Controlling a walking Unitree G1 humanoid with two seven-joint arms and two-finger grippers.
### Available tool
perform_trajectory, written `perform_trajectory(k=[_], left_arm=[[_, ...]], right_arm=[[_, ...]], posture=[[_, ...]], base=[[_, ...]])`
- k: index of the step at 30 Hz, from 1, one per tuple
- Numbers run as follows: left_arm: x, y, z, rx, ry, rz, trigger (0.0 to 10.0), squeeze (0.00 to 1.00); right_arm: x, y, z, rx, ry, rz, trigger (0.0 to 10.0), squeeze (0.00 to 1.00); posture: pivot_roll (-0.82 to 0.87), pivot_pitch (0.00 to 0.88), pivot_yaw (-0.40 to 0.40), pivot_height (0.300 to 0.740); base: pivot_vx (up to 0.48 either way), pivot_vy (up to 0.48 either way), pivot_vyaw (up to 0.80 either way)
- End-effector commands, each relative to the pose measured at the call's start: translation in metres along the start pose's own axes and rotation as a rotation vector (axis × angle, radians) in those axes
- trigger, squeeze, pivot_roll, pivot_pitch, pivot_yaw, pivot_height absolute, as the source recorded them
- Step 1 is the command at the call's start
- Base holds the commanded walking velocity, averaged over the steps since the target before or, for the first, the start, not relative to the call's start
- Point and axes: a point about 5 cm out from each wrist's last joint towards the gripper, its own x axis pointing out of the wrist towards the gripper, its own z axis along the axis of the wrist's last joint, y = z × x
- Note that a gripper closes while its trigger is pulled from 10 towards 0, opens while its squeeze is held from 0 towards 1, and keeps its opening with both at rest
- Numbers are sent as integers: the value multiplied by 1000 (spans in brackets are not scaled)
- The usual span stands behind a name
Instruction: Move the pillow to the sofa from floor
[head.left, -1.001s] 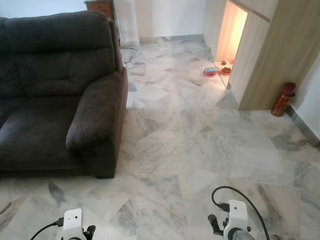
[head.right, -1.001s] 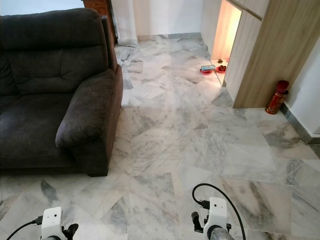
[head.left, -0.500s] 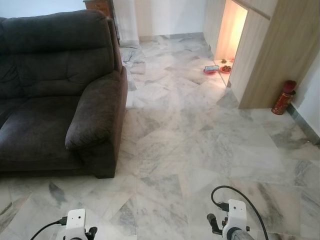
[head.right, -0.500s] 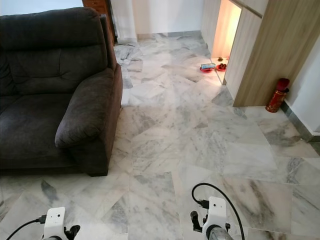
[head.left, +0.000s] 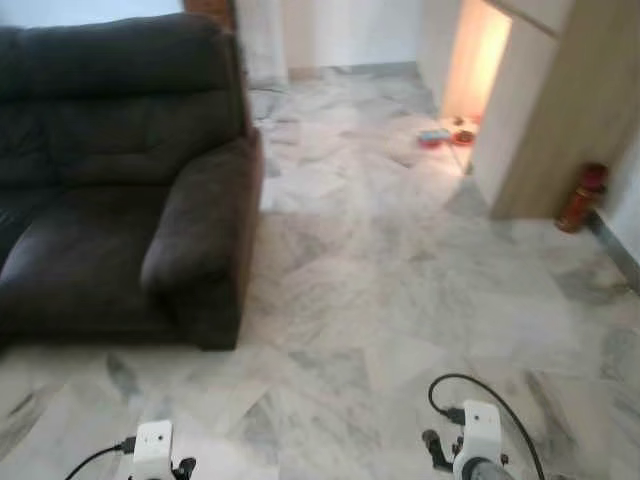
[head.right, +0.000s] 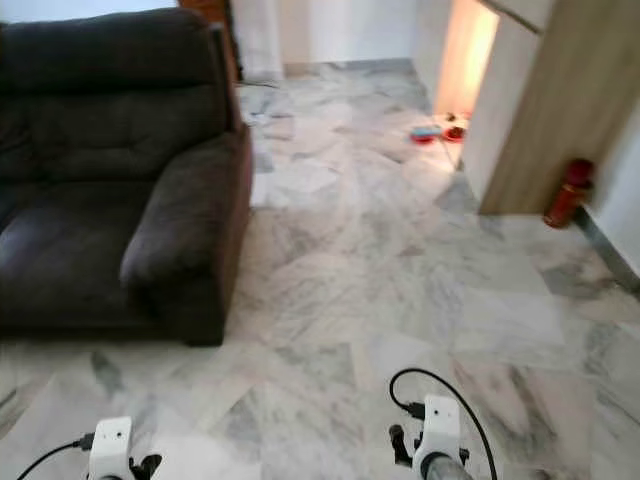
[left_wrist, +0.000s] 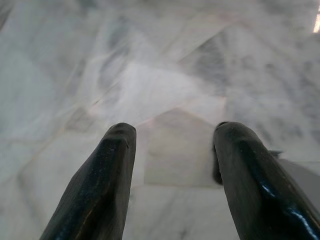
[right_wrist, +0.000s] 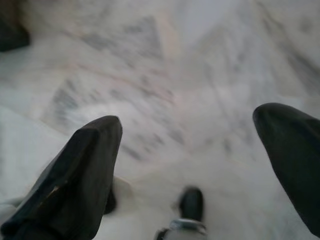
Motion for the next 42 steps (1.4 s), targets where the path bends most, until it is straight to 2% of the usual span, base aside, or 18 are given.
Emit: perform_trajectory(k=[1, 8, 10, 12, 15, 18, 21, 29, 34, 37, 42], left_arm=[[-1, 5, -4, 4, 27, 13, 10000, 0], [-1, 7, -5, -1, 26, 26, 10000, 0], [-3, 9, -10, 82, 51, 31, 10000, 0], [-3, 11, -13, 118, 59, 31, 10000, 0], [-6, 18, -19, 78, 73, 40, 10000, 0], [-7, 22, -22, 77, 91, 49, 10000, 0], [-6, 17, -20, 73, 83, 35, 10000, 0], [-3, 8, -14, 45, 57, 31, 10000, 0], [-6, 12, -24, 44, 93, 37, 10000, 0], [-6, 13, -24, 36, 93, 43, 10000, 0], [-7, 12, -27, 26, 85, 41, 10000, 0]], right_arm=[[0, 4, -2, 29, 5, 9, 10000, 0], [0, 4, 0, 35, 2, 12, 10000, 0], [0, 2, -2, 38, 3, 9, 10000, 0], [0, 0, -3, 45, 4, 4, 10000, 0], [-1, -3, -5, 32, 14, -3, 10000, 0], [-1, -2, -6, 12, 24, -1, 10000, 0], [0, -2, 0, 34, 6, -3, 10000, 0], [-1, -4, -2, 2, 18, 6, 10000, 0], [0, -1, -4, 14, 27, 6, 10000, 0], [-1, -2, -2, -8, 18, 19, 10000, 0], [-1, -5, -2, 7, 17, 2, 10000, 0]], posture=[[-63, 0, 90, 740], [-45, 0, 78, 740], [-53, 0, 77, 740], [-57, 0, 74, 740], [-34, 0, 52, 740], [-34, 0, 56, 740], [-52, 0, 65, 740], [-29, 0, 40, 740], [-57, 0, 56, 740], [-70, 0, 57, 740], [-70, 0, 51, 740]], base=[[0, 289, 0], [0, 292, 0], [0, 292, 0], [0, 292, 0], [0, 290, 0], [0, 285, 0], [0, 285, 0], [0, 288, 0], [0, 309, -480], [0, 314, -267], [0, 340, 0]])
